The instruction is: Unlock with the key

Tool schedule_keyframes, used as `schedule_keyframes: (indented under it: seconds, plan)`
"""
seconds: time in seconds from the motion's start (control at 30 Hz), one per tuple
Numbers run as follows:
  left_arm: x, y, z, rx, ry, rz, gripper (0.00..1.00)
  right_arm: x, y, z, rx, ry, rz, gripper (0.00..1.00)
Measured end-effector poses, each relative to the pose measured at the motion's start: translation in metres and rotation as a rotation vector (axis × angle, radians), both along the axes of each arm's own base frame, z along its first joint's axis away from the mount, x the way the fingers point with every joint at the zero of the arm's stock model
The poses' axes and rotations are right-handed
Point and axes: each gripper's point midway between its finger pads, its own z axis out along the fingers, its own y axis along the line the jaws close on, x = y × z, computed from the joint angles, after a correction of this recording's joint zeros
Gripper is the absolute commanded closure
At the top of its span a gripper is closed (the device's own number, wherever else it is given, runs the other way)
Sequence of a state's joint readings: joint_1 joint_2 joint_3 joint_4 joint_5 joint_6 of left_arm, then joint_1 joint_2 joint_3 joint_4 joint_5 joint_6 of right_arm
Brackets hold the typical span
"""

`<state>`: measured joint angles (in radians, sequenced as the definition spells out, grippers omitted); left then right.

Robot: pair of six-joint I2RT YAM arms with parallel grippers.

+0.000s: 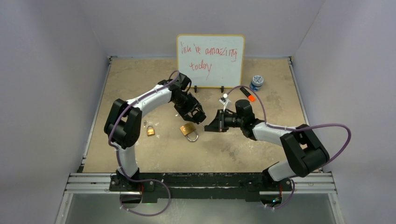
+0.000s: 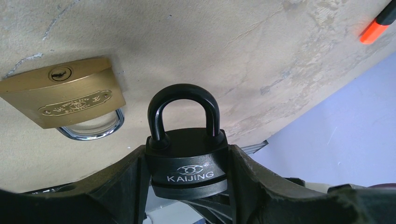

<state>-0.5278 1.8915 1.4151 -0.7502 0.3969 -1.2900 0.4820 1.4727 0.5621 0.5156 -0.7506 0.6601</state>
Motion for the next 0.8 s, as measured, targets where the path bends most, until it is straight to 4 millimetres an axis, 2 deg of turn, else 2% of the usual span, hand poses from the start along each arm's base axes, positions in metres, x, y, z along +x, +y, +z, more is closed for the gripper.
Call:
schedule_keyframes:
  seconds: [0.8]
  plan:
    - [0.0020, 0.0040, -0.0027, 0.018, -0.016, -0.007, 0.94, 0.0066, -0.0039, -0.0068, -0.054, 0.013, -0.043, 1.00]
